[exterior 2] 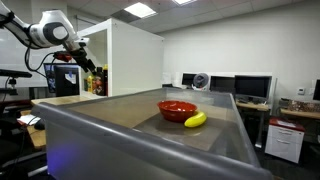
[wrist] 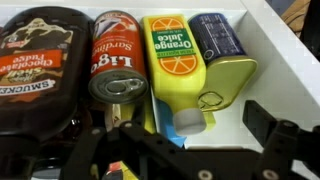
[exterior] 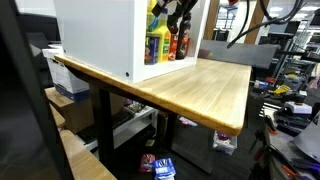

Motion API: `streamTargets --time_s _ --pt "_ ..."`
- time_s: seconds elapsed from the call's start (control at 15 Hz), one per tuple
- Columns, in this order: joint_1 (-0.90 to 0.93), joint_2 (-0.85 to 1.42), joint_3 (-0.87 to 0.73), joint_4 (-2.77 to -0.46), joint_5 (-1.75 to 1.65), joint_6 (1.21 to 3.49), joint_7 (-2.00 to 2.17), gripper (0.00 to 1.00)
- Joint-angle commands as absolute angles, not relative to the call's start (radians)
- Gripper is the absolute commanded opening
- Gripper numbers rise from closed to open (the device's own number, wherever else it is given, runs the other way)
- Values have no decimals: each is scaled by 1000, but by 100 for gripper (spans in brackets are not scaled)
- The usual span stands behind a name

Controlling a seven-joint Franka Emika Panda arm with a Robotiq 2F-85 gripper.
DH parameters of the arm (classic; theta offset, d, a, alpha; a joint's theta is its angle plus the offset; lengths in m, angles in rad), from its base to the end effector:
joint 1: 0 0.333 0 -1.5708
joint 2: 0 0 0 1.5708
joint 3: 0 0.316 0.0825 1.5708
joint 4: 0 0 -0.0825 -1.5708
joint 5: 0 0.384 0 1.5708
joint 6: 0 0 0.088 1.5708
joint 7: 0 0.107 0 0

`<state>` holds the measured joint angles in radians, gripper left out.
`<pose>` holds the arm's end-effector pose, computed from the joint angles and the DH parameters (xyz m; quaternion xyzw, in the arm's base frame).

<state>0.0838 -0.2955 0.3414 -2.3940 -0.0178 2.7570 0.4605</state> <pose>0.4497 0.2146 0.4976 -0.9477 0.0011 -0.3075 0.0858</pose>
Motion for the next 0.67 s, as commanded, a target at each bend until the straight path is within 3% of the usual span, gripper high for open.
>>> streamTargets --time_s 0.0,0.6 --pt "74 -268 344 -2371 -54 2776 463 100" --pt "71 -268 339 -2368 -67 2763 468 100"
